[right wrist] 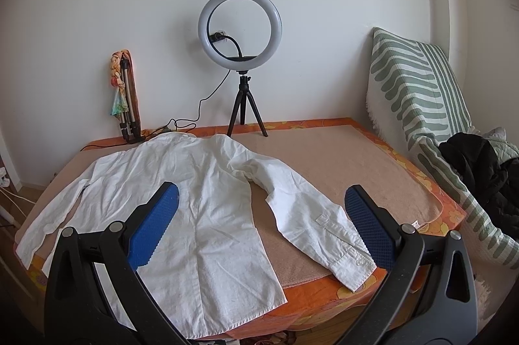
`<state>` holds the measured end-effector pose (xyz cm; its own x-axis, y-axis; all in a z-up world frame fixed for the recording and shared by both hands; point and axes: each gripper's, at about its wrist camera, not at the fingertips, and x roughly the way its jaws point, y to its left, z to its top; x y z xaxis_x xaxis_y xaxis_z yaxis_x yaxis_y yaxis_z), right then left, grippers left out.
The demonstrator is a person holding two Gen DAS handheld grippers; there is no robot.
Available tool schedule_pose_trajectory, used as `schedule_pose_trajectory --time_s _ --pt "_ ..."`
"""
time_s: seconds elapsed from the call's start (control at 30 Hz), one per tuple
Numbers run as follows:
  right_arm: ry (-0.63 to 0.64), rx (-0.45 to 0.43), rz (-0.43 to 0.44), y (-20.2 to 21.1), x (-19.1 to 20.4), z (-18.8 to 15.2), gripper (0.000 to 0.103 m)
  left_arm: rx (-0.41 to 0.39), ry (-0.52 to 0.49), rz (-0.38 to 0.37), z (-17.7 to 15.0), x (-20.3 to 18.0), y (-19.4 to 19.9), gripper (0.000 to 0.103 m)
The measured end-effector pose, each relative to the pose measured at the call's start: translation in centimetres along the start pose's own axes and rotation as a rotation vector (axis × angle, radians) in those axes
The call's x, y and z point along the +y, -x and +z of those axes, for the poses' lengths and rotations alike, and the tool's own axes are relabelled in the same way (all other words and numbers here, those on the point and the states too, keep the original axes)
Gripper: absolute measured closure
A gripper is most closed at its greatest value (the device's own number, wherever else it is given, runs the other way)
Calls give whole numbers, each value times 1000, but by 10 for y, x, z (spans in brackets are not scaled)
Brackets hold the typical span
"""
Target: Fold small clothes
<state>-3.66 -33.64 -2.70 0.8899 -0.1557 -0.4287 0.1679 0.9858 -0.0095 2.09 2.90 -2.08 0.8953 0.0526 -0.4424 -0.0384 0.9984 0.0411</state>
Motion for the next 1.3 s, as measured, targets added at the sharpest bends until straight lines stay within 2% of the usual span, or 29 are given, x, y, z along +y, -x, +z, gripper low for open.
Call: schedule_pose_trajectory --time_s 0.2,0.27,0.37,0.4,0.43,0.5,0.53,0.63,0.77,0.93,1.1,1.23,1.3 --pt "14 -6 14 0 13 6 0 45 31 12 -3 32 -11 1" --pt "24 -5 36 0 19 9 0 54 23 36 -7 46 -15 8" --pt "4 -11 96 2 30 13 0 64 17 38 -17 70 -21 12" --pt "-2 -18 124 2 35 15 0 75 18 45 -22 78 -25 14" --pt "1 -26 150 2 40 18 0 95 20 69 -26 86 -29 21" --pt "48 -23 196 1 57 24 0 143 12 98 -38 102 -40 27" --pt "81 -22 217 -1 68 28 0 174 24 106 -45 110 -45 33" --pt "148 -50 275 -2 99 35 0 276 96 64 -65 138 -63 46" --pt "231 -64 388 -9 151 43 0 371 98 82 -93 160 -80 57" --pt "262 49 450 -41 215 55 0 474 156 89 -125 190 -99 57" --pt "240 163 537 -83 260 66 0 552 217 35 -148 207 -110 57" --pt "243 265 578 -118 297 69 7 598 196 4 -161 201 -121 57" --pt "255 306 562 -138 313 67 12 616 206 -19 -165 199 -126 57"
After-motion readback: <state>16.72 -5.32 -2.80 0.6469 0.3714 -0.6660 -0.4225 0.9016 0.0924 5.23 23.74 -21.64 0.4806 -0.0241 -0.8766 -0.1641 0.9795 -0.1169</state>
